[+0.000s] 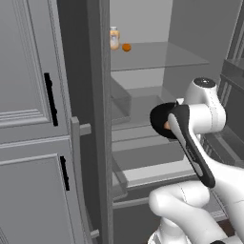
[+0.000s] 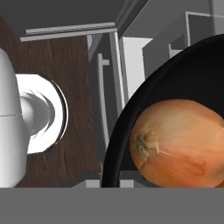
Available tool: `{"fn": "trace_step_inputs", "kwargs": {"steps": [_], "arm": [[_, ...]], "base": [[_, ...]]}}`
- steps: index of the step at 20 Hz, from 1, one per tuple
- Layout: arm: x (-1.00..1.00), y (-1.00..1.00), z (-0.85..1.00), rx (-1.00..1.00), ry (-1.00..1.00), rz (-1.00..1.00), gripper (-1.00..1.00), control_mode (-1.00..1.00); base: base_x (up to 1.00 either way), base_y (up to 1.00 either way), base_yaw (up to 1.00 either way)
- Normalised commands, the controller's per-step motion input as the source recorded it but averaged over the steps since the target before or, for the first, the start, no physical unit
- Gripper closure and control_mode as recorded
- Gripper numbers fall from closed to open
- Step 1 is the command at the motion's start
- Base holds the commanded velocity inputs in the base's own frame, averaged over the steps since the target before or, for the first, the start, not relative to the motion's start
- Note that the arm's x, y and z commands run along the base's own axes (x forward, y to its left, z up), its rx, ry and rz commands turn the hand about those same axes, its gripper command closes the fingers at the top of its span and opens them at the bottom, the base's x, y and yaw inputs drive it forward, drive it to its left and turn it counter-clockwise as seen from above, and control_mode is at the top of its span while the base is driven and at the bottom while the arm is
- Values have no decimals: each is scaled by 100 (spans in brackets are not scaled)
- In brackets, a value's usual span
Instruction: Pick the chicken drumstick and onion from their plates and place them in the bowl. Then put the bowl in the fridge.
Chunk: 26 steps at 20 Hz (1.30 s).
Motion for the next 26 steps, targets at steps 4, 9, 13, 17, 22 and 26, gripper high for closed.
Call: {"fn": "trace_step_inputs", "kwargs": {"steps": [4,9,13,17,22,26], "arm": [[0,0,0,0,0,0,100,100],[14,0,-15,0,0,2,100,-100],[75,-3,-32,1,-7,12,100,-100],[100,12,-16,1,-2,22,100,-100],[100,2,0,3,0,14,100,-100],[96,8,-4,0,0,7,100,-100]], "base": [[27,0,0],[10,0,0],[0,0,0],[0,0,0],[0,0,0],[0,0,0]]}}
